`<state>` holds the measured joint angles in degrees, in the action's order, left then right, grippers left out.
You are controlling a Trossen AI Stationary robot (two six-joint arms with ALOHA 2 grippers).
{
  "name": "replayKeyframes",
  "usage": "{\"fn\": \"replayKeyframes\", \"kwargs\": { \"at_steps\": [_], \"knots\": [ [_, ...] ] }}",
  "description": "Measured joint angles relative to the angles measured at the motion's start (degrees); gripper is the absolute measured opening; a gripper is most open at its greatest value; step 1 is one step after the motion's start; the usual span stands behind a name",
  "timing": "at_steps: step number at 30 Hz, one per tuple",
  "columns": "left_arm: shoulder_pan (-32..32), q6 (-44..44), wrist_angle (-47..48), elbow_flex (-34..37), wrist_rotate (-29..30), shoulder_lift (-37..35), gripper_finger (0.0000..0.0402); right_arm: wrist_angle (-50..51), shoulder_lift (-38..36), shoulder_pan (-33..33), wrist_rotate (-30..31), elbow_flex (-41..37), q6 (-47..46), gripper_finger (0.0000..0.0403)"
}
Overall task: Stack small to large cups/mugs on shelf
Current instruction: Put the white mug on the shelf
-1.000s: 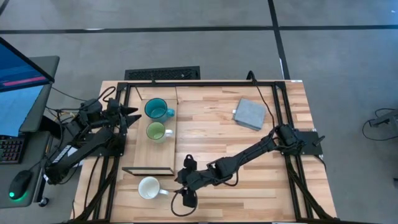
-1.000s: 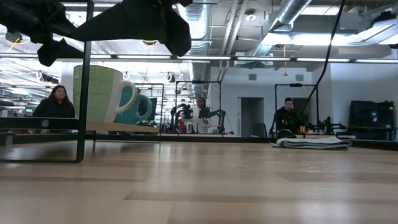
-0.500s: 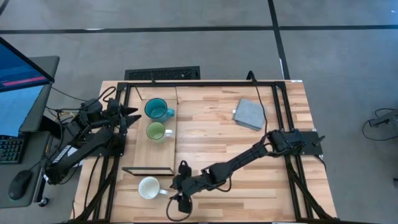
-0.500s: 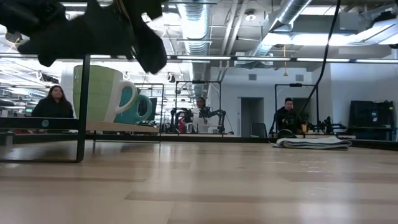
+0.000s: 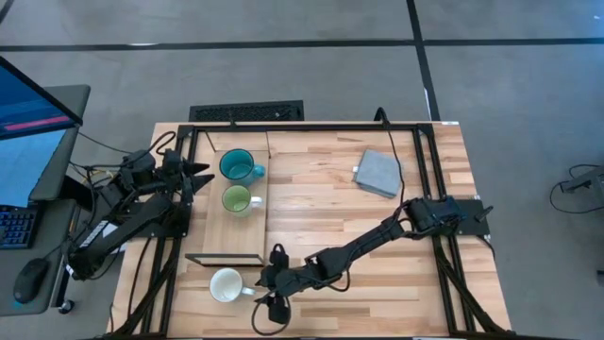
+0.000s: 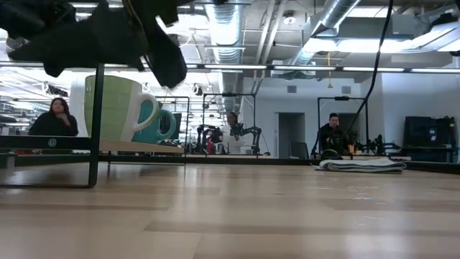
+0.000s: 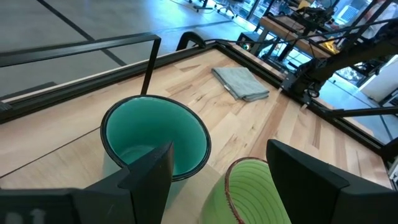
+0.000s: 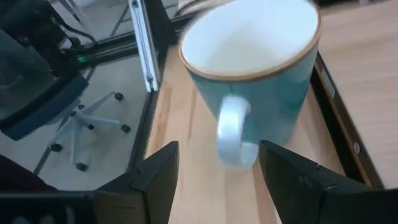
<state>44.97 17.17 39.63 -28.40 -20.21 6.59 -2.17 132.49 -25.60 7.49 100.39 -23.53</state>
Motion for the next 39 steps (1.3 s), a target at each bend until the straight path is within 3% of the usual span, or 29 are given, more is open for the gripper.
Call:
{"fn": "replayKeyframes", "kwargs": {
  "at_steps": [39],
  "knots": [
    [0.0, 0.0, 0.0, 0.0, 0.0, 0.0, 0.0248, -3.9, 3.9, 2.1, -1.1, 1.5, -3.1, 0.0244]
  ]
}}
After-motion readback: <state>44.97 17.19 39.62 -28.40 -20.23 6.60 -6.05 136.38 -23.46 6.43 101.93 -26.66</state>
